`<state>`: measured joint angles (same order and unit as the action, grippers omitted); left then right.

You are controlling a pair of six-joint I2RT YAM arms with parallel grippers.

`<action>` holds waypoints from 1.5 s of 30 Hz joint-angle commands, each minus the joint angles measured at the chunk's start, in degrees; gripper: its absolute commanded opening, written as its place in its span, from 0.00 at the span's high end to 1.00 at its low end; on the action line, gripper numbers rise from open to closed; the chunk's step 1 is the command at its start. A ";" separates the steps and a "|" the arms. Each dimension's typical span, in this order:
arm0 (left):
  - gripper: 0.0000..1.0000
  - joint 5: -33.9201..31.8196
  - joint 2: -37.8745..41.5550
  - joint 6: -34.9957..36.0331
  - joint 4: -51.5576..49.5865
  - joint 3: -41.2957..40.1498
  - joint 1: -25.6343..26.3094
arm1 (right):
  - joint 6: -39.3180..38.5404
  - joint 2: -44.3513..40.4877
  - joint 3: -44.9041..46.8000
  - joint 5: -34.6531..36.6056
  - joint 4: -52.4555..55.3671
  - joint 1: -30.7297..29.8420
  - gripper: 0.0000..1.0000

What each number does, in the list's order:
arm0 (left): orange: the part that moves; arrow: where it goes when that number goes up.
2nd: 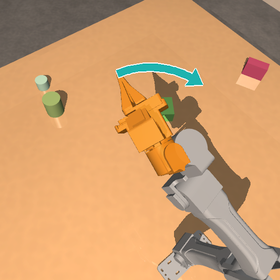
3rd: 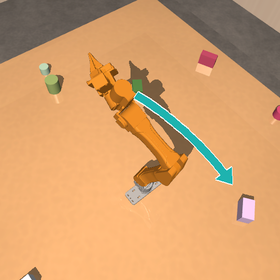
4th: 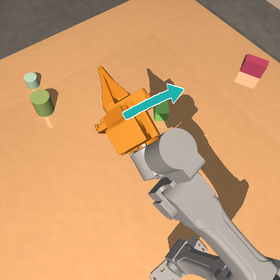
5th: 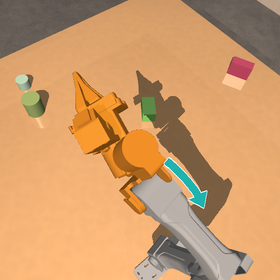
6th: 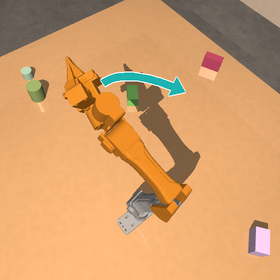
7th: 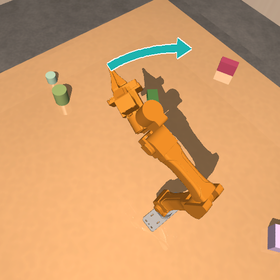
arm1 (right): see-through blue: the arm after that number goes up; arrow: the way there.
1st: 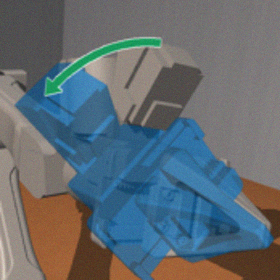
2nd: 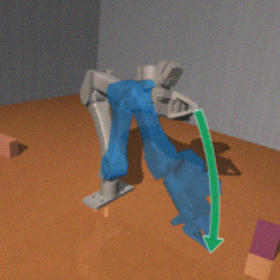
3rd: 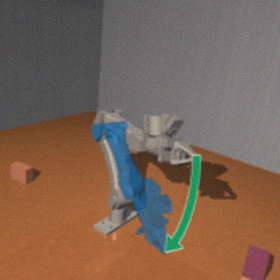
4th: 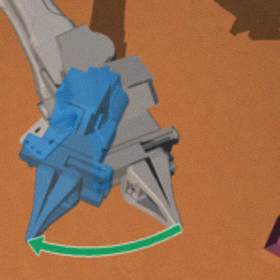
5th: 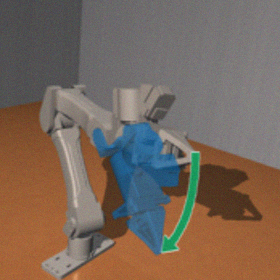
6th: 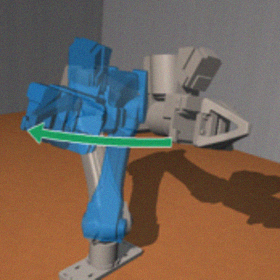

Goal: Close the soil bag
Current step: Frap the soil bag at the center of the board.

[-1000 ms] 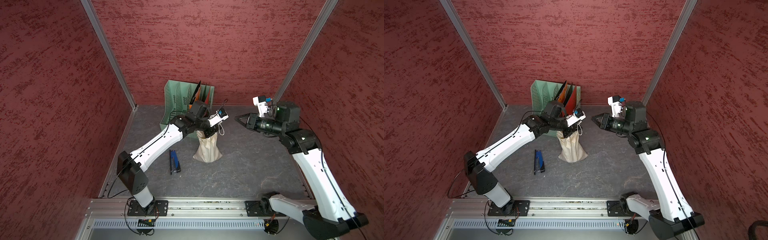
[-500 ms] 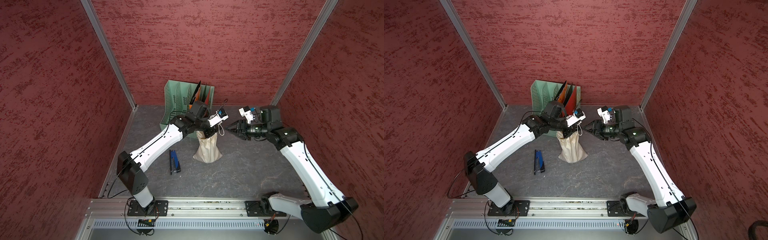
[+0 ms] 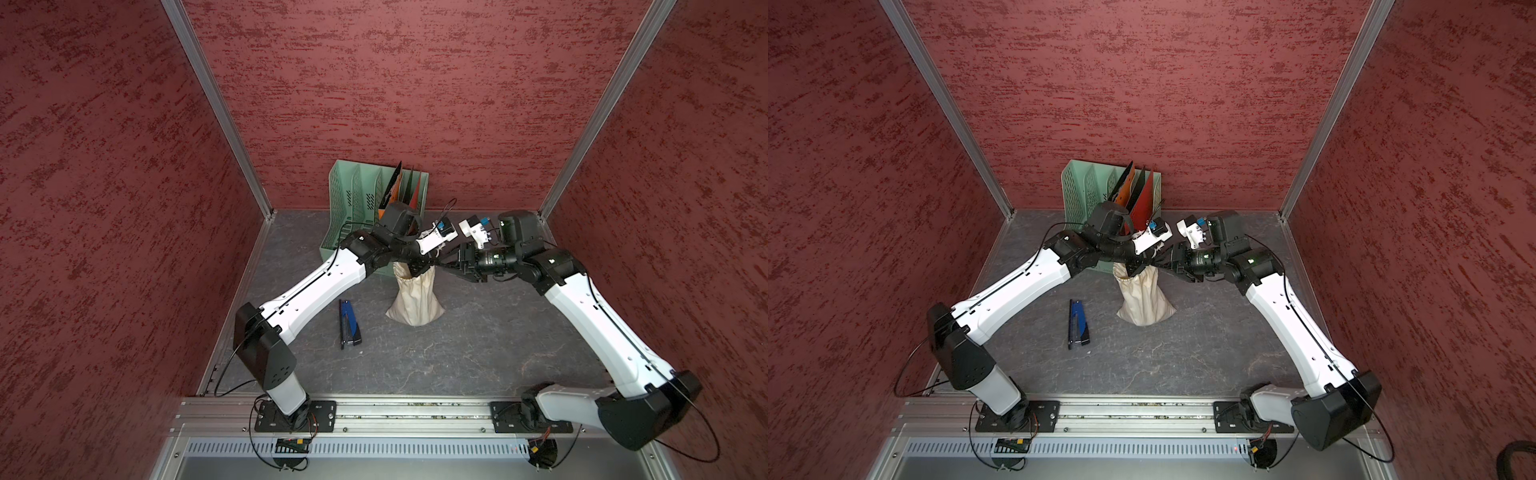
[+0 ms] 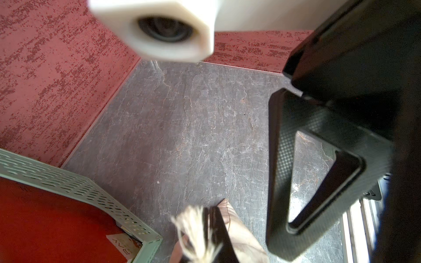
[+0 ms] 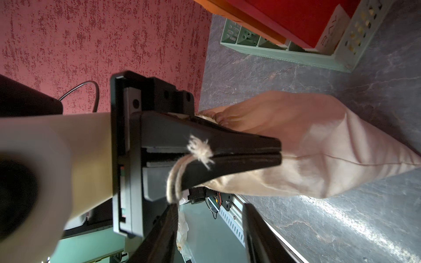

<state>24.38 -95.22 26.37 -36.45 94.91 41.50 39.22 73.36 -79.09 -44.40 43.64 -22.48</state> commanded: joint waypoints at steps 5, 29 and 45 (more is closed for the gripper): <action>1.00 0.51 1.38 0.26 -0.18 0.33 0.20 | -0.12 -5.94 -0.42 2.88 1.52 -0.14 0.48; 1.00 0.53 1.92 1.06 -0.47 -0.08 0.17 | -1.11 0.06 -2.64 1.07 0.39 -3.07 0.66; 1.00 -0.40 1.53 1.62 -0.47 0.27 -0.37 | -7.17 -2.40 -8.04 12.44 12.54 -2.91 1.00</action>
<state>24.08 -95.13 26.92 -36.58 94.91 41.47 35.83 74.35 -83.83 -38.39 49.17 -25.43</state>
